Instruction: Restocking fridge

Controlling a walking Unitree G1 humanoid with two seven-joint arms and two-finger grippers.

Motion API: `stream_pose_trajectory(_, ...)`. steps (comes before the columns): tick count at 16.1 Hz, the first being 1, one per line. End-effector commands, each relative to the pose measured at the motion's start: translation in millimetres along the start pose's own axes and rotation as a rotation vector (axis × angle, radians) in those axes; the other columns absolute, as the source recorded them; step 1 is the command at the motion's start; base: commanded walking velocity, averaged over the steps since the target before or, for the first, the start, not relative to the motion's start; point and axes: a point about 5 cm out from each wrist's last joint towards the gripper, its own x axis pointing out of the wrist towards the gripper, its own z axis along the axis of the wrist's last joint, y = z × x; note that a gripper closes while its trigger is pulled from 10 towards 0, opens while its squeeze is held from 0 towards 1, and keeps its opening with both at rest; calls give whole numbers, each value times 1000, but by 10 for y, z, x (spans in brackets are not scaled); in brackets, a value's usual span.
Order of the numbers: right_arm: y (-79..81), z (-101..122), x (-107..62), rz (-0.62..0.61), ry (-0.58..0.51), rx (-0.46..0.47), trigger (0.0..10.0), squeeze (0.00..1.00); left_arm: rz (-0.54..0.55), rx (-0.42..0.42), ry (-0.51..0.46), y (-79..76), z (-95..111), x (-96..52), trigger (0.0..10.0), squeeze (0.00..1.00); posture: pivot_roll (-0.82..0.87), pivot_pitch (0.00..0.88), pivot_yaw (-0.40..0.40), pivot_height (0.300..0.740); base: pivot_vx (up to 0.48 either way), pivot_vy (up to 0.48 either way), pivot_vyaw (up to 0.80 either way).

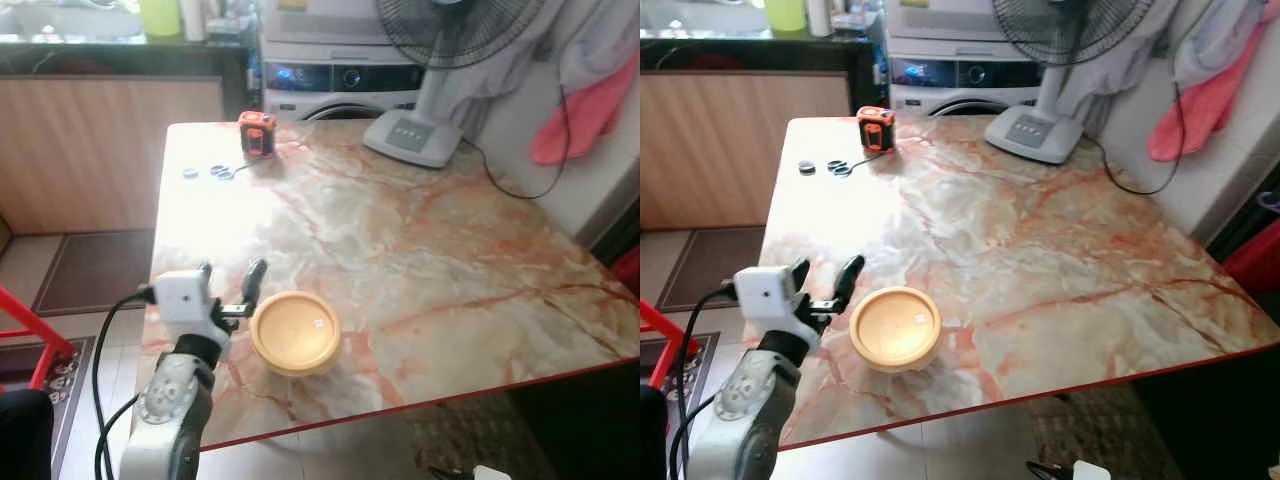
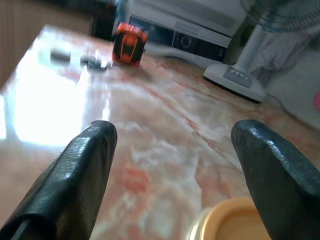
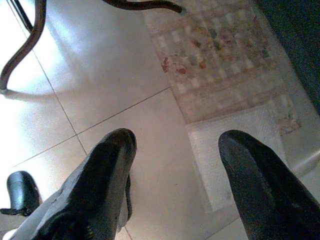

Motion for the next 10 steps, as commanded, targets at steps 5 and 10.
stream_pose_trajectory(5, -65, 12, 1, -28, -6, -4, 10000, 0, -69, -54, 139, 38, -51, 31, 10000, 0, 71, 0, -114, 740, 0, 0, 0)
stream_pose_trajectory(10, -60, 32, 5, -28, -11, -4, 10000, 0, -12, 11, 215, 360, 11, 47, 10000, 0, 73, 0, -115, 740, 0, 0, 0)
